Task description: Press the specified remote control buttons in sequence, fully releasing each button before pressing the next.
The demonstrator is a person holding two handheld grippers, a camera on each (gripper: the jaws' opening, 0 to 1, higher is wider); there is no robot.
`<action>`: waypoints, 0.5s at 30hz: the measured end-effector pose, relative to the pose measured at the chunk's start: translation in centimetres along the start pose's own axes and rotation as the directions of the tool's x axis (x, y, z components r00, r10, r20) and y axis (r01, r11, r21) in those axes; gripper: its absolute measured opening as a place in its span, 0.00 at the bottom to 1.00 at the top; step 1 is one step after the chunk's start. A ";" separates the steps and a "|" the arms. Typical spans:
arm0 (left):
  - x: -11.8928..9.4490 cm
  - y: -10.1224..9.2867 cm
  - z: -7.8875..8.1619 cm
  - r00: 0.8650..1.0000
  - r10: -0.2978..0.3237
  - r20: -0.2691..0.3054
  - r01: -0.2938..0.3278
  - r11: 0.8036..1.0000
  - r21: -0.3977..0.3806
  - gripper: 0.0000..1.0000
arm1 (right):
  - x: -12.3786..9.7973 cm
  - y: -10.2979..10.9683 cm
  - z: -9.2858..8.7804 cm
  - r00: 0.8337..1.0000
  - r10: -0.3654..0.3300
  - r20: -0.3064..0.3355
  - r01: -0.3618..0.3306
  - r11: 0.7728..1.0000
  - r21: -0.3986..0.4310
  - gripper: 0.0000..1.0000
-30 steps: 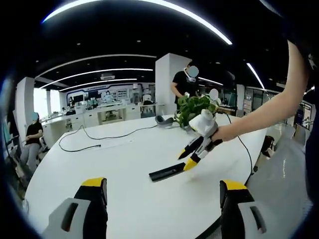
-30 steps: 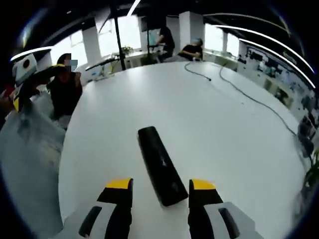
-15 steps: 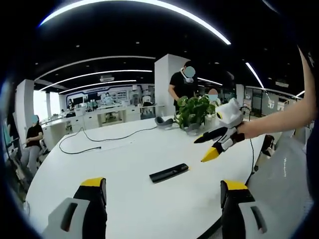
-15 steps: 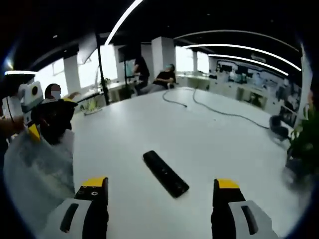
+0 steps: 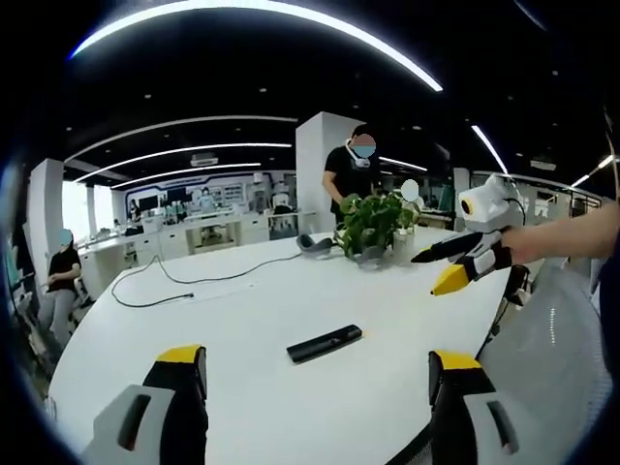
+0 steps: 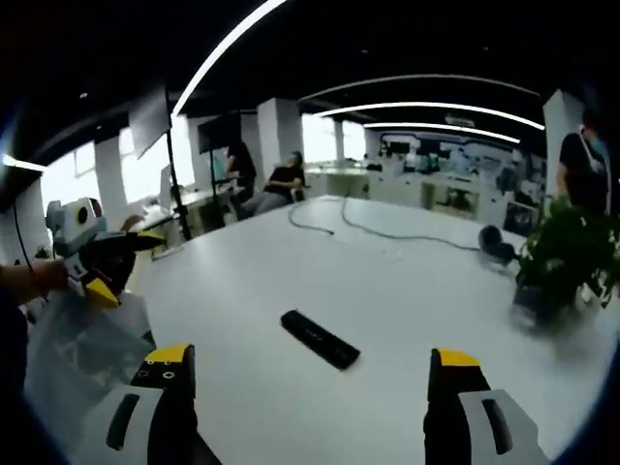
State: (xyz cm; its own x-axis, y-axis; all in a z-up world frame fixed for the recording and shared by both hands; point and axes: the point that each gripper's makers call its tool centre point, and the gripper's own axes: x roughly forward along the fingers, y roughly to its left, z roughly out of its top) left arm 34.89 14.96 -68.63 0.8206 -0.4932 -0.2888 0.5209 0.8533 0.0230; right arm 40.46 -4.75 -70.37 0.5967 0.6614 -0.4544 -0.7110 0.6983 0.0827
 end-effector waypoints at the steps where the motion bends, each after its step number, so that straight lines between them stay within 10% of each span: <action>1: 0.0 0.0 0.0 1.000 -0.001 0.000 0.001 1.000 0.000 0.99 | -0.3 0.2 0.0 1.000 -0.007 0.001 0.007 1.000 0.000 0.99; 15: 0.0 -0.6 0.0 1.000 -0.025 0.001 0.025 1.000 0.014 0.99 | -4.8 1.2 -0.5 0.989 -0.132 0.067 0.133 0.991 -0.007 0.99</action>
State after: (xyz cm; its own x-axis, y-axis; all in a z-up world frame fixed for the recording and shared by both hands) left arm 34.59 14.47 -68.63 0.8076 -0.5145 -0.2881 0.5445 0.8383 0.0293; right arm 36.53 -7.21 -68.50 0.7087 0.5803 -0.4013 -0.6282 0.7779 0.0155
